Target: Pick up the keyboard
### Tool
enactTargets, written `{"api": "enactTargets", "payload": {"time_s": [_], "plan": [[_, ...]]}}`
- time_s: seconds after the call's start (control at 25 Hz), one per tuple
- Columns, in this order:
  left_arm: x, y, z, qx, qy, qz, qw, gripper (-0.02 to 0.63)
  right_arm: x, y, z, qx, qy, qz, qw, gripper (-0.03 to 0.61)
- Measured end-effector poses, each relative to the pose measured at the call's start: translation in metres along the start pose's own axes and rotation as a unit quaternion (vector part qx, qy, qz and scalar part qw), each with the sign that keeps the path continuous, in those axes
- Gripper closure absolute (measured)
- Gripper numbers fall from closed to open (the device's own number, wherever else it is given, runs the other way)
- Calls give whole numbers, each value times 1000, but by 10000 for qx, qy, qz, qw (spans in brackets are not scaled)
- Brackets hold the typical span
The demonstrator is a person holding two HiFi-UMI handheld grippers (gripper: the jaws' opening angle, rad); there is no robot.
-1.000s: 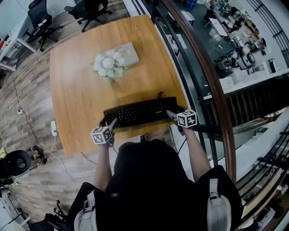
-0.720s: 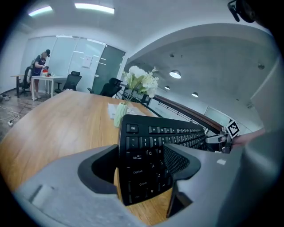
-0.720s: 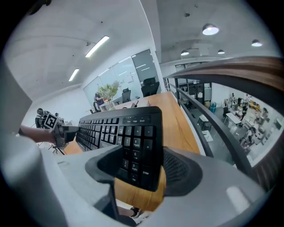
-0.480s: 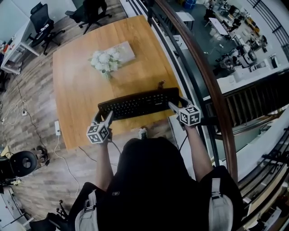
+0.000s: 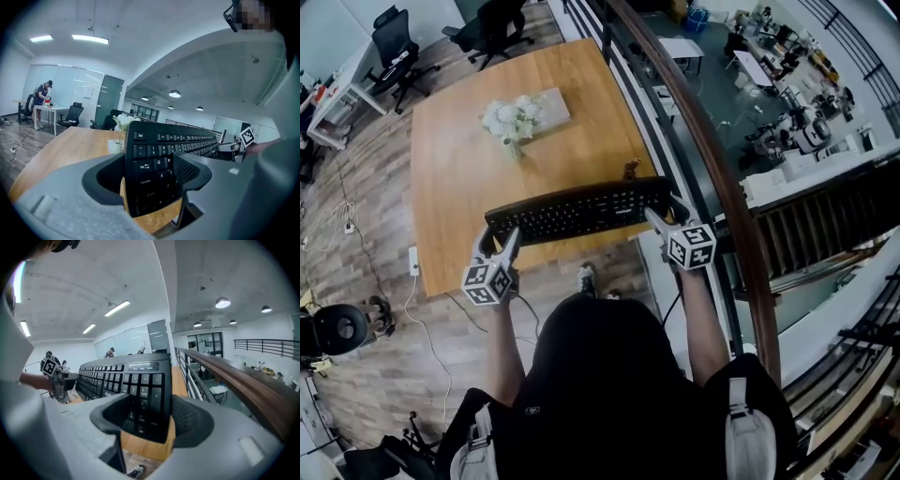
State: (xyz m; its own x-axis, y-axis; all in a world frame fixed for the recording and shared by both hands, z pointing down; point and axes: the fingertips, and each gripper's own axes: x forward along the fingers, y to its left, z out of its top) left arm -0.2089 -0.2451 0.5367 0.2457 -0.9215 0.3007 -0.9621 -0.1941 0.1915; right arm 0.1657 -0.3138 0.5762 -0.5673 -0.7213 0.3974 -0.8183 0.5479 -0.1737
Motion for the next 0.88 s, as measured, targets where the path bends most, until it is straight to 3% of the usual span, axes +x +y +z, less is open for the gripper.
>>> {"api": "enactTargets", "payload": {"time_s": [0.4,0.88], "plan": [[-58,-21,9,74,-391,89,9992,287,-52,29,14,-294,-428,-5,9987,299],[-93,-35,19,95,-655,14,9978,287,-89,48,27,-430,-571,-30,9974,299]]}}
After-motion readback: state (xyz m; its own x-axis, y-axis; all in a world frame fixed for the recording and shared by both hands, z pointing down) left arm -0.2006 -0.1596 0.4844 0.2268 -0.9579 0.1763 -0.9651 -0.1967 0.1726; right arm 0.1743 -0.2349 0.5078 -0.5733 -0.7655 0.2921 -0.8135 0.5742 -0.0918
